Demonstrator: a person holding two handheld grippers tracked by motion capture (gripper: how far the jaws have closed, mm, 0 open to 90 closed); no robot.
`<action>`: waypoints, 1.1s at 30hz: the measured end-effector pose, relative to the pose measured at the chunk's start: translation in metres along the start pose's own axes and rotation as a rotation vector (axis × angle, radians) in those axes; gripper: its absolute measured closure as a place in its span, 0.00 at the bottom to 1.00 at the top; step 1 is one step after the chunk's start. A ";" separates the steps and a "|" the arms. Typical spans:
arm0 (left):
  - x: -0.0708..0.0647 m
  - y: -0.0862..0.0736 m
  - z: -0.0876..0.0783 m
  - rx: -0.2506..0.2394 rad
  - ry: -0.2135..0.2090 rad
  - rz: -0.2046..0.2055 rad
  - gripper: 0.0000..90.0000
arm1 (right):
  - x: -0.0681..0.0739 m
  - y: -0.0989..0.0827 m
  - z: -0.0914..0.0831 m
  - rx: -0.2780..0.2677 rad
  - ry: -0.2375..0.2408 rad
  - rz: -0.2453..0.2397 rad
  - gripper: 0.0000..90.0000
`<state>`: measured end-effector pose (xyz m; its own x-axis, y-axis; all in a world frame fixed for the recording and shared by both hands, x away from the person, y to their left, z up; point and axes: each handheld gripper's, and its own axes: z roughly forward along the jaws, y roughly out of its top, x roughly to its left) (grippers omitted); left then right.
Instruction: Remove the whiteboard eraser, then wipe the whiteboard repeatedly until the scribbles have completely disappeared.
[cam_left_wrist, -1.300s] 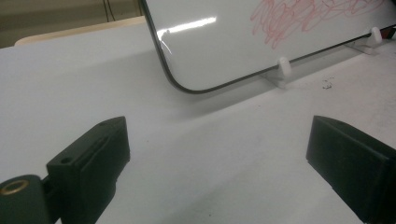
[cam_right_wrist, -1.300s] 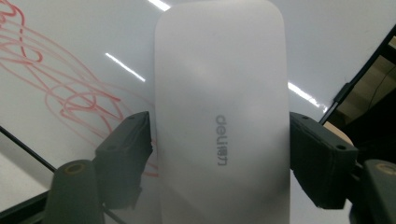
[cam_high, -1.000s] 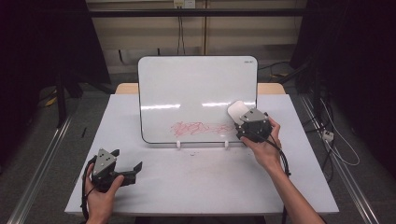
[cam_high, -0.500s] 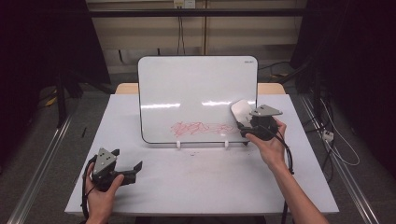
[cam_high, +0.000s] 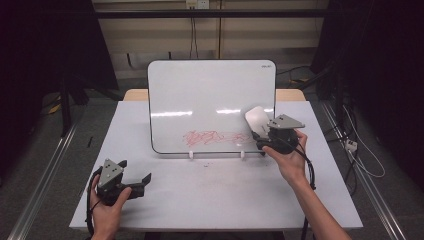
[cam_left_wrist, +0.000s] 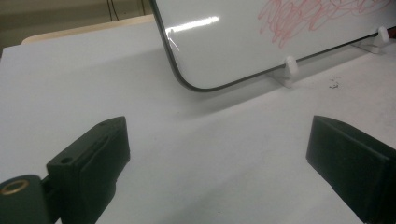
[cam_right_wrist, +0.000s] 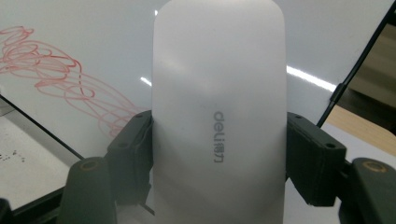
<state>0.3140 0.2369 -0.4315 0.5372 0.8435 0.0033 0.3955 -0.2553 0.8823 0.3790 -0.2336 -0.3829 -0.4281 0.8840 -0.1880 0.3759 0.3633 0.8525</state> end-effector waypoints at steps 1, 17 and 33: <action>0.000 0.000 0.000 0.001 0.003 -0.003 0.07 | 0.001 0.000 -0.001 -0.006 -0.001 -0.001 0.35; -0.004 0.000 0.001 0.017 -0.004 0.006 0.07 | 0.019 -0.005 -0.010 -0.034 0.019 -0.065 0.35; -0.003 0.000 0.005 0.030 -0.011 0.015 0.07 | 0.047 0.005 0.009 -0.027 0.023 -0.159 0.35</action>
<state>0.3161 0.2319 -0.4341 0.5512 0.8343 0.0109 0.4098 -0.2820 0.8675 0.3682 -0.1874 -0.3920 -0.4992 0.8088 -0.3108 0.2794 0.4898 0.8258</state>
